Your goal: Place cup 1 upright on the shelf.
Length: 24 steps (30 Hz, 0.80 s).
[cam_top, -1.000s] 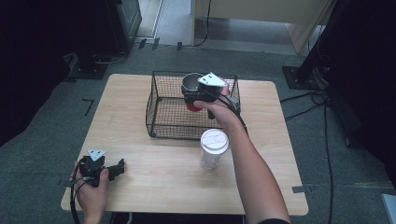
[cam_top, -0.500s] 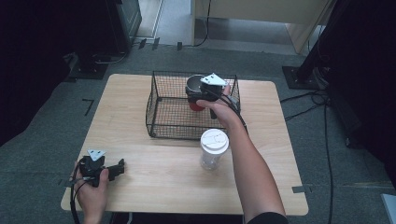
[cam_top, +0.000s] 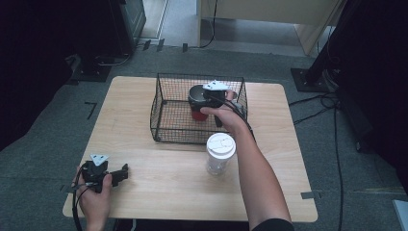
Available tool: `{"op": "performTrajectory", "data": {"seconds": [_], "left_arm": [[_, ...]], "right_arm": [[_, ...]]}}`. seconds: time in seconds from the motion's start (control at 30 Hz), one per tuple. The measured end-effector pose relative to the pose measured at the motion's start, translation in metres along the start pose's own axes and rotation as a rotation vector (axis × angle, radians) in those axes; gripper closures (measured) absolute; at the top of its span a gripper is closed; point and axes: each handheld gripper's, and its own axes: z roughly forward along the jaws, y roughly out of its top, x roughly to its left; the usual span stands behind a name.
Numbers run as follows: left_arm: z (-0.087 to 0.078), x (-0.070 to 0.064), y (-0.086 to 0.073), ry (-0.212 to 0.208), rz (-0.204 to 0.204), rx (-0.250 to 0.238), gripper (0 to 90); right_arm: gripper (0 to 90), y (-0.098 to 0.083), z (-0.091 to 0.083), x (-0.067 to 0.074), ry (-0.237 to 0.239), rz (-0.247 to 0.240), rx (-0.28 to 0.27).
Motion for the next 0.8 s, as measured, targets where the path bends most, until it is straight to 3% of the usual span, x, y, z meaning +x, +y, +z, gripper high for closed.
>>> {"op": "performTrajectory", "data": {"seconds": [0.1,0.3,0.63,0.8], "left_arm": [[0.0,0.0,0.0,0.0,0.0,0.0,0.0],[0.0,0.0,0.0,0.0,0.0,0.0,0.0],[0.0,0.0,0.0,0.0,0.0,0.001,0.0],[0.0,0.0,0.0,0.0,0.0,0.001,0.0]], "right_arm": [[6.4,0.001,-0.001,0.0,-0.01,0.025,0.014],[4.7,0.001,-0.003,0.0,-0.01,0.025,0.017],[0.0,0.013,-0.015,-0.002,0.003,0.02,-0.056],[0.0,0.02,-0.023,-0.005,-0.024,0.005,-0.111]]}}
